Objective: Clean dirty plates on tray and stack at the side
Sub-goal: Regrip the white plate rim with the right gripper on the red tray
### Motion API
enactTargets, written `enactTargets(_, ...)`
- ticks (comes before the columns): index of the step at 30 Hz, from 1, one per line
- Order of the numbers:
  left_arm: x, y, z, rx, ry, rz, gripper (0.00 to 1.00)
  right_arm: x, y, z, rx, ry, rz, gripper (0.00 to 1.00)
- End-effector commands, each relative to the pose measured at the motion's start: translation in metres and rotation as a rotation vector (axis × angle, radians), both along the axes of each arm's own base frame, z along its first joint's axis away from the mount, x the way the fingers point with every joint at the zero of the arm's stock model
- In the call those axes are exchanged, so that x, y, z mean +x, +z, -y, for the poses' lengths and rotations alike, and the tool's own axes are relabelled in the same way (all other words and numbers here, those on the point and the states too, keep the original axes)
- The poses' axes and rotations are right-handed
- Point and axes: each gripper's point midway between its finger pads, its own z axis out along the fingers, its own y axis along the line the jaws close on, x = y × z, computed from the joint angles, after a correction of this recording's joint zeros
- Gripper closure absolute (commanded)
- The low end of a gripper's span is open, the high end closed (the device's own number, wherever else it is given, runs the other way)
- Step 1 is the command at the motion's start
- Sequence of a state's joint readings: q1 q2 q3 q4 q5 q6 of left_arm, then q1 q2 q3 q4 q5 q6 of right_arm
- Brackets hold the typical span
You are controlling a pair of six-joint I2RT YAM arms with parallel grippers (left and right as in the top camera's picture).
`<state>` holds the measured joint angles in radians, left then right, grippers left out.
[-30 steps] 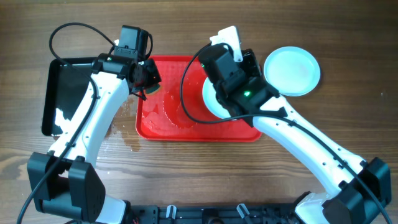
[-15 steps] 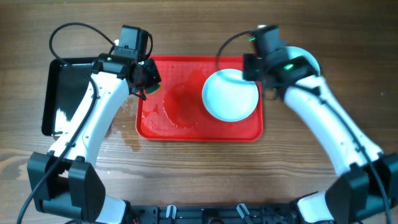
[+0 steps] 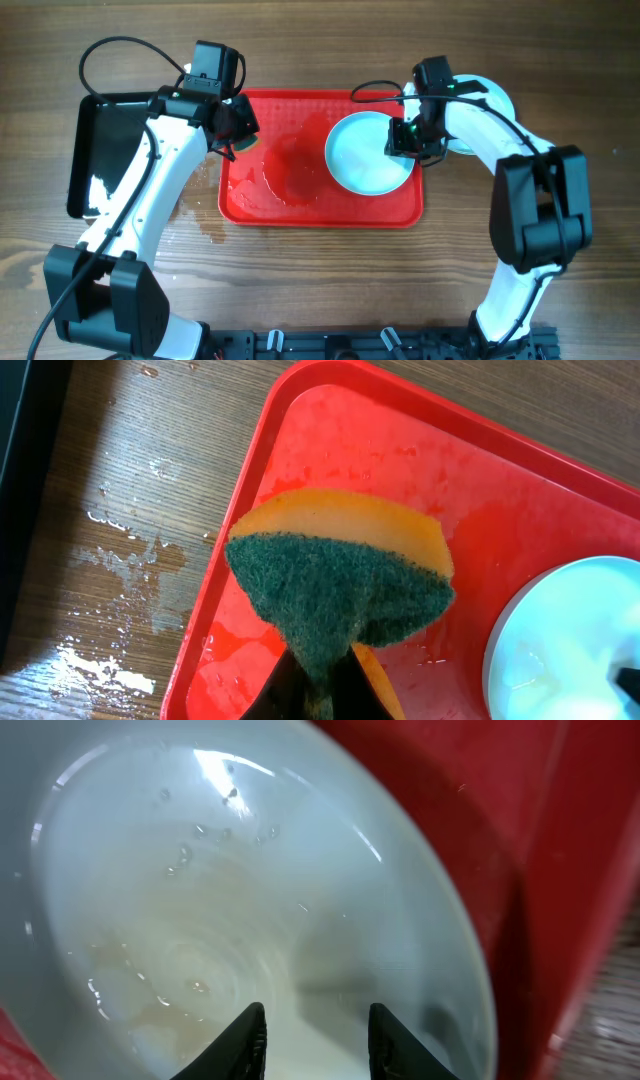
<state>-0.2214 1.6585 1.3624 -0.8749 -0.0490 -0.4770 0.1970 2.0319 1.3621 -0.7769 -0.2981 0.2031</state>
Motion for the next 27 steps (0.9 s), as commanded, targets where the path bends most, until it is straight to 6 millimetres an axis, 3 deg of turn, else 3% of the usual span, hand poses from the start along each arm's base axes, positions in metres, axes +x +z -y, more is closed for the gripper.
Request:
enactTargets(1,-0.002,-0.007,0.002,-0.01,-0.006,-0.019,0.96,0.002,0.0,-0.003,0.014,0.02,0.008,0.67)
enactTargets(3,-0.001,-0.007,0.002,-0.01,-0.006,-0.018,0.96,0.002,0.002,-0.004,0.019,0.02,0.01,0.67)
enactTargets(11,0.002,-0.005,0.003,-0.013,-0.006,-0.004,0.96,-0.001,0.021,-0.04,0.245,0.077,0.009,0.67)
enactTargets(15,0.002,-0.005,0.003,-0.013,-0.006,-0.005,0.96,0.004,0.035,-0.04,0.247,0.07,0.046,0.7)
enactTargets(18,0.002,-0.005,0.003,-0.013,-0.006,-0.005,0.96,0.017,0.053,-0.026,0.158,0.019,0.119,0.68)
enactTargets(22,0.002,-0.005,0.003,-0.013,-0.007,-0.005,0.96,0.029,0.072,0.005,-0.007,-0.065,0.21,0.56)
enactTargets(27,0.002,-0.005,0.003,-0.013,-0.006,-0.005,0.96,0.036,0.073,0.039,-0.182,-0.131,0.255,0.5)
